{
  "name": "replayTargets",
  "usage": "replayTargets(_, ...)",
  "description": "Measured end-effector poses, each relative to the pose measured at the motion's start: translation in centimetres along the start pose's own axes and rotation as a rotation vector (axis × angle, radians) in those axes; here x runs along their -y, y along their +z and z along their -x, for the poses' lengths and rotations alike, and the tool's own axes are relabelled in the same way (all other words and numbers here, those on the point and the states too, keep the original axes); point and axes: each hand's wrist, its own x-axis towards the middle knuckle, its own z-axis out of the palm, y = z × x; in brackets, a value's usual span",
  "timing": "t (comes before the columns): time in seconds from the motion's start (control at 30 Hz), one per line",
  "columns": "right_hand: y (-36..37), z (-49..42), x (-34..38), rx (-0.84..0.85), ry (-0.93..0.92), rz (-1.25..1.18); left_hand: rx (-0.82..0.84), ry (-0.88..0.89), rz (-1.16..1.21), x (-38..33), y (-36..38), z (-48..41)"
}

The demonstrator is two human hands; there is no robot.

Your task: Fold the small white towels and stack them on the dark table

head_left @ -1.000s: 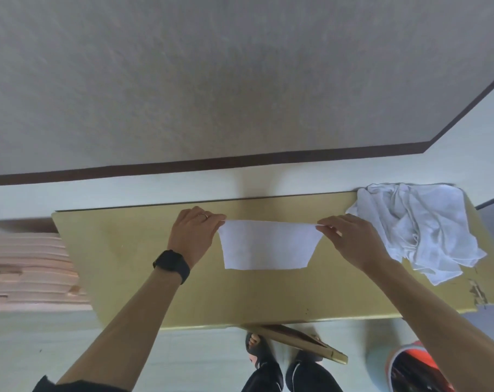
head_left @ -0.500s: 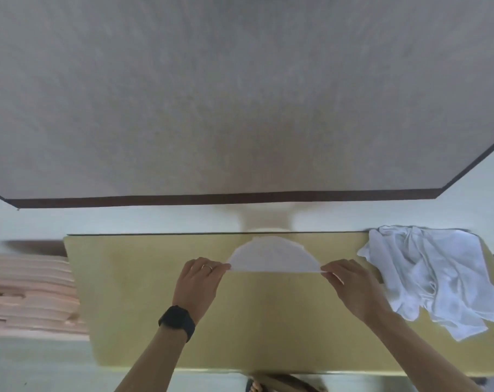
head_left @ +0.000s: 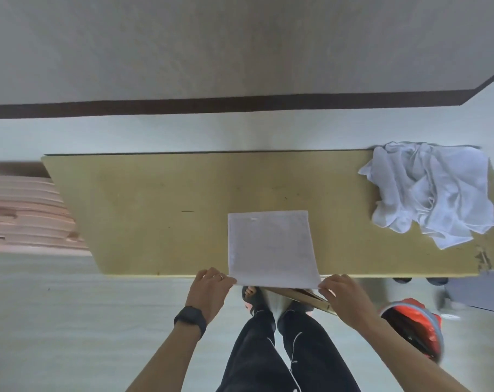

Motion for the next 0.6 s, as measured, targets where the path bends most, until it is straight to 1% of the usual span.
replayTargets(0.07,-0.2,0.2,0.2,0.026,0.039,-0.049,0.004,-0.036,0.046,0.0,0.3,0.2)
replayTargets(0.13,-0.9,-0.4,0.6,-0.015,0.072,-0.109,-0.008,-0.118,0.156,-0.2,-0.1,-0.2)
replayTargets(0.2,-1.9,-1.8,1.1,-0.059,0.087,-0.177,0.016,-0.268,0.334,-0.2,-1.3,-1.6)
replayTargets(0.27,-3.4,-3.8,1.9,-0.096,0.125,-0.295,0.038,-0.372,0.489,0.4,-2.6,-3.6)
replayTargets(0.37,-5.3,-7.1,2.9,-0.139,0.242,-0.541,-0.027,-0.501,0.743,1.7,-3.7,-7.1)
replayTargets(0.43,-5.7,-9.6,3.0,-0.163,0.311,-0.617,-0.072,-0.589,0.888,2.6,-3.7,-9.5)
replayTargets(0.5,-5.5,-11.8,2.9,-0.212,0.364,-0.675,-0.104,-0.657,0.96,3.5,-3.3,-11.5)
replayTargets(0.6,-4.5,-14.4,2.4,-0.305,0.401,-0.731,-0.142,-0.695,0.994,4.7,-2.0,-13.5)
